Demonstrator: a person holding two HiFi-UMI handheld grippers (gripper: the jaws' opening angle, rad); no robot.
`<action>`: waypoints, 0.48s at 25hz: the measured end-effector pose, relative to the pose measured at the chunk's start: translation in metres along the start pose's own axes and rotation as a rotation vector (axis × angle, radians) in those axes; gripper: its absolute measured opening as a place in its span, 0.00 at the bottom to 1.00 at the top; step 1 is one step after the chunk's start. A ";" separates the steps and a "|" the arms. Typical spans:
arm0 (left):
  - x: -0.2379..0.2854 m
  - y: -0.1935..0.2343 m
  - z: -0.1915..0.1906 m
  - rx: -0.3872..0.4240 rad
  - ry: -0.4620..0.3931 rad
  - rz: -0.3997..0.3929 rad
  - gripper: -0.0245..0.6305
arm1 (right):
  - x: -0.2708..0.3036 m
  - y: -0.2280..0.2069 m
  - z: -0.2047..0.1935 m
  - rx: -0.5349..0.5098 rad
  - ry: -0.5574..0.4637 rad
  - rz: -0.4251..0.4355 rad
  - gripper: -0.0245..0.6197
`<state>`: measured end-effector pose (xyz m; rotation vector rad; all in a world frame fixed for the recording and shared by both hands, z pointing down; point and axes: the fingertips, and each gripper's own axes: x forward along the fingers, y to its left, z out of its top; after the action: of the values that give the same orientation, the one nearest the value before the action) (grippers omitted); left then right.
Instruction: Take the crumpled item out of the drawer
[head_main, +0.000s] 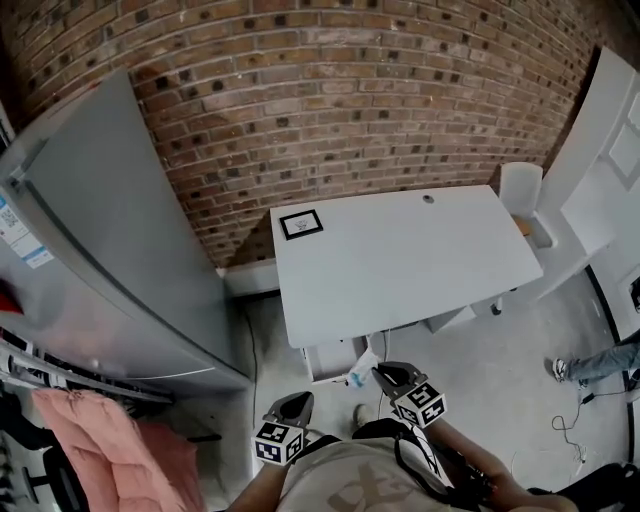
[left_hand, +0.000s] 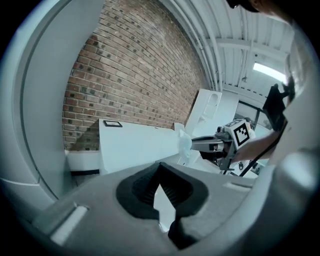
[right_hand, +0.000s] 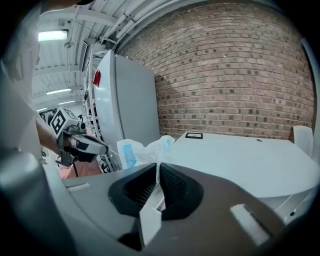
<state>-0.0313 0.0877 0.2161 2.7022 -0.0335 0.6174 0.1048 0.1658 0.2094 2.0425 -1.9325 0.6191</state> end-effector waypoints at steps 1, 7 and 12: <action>-0.001 0.000 0.001 0.007 -0.003 -0.004 0.04 | -0.002 0.001 0.001 0.001 -0.005 -0.004 0.08; -0.011 -0.009 0.007 0.035 -0.005 -0.026 0.04 | -0.011 0.008 0.004 0.011 -0.037 -0.026 0.08; -0.023 -0.004 0.014 0.055 -0.014 -0.020 0.04 | -0.008 0.015 0.012 0.000 -0.054 -0.019 0.09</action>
<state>-0.0457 0.0853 0.1938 2.7568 0.0071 0.6020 0.0908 0.1660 0.1933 2.0956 -1.9408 0.5653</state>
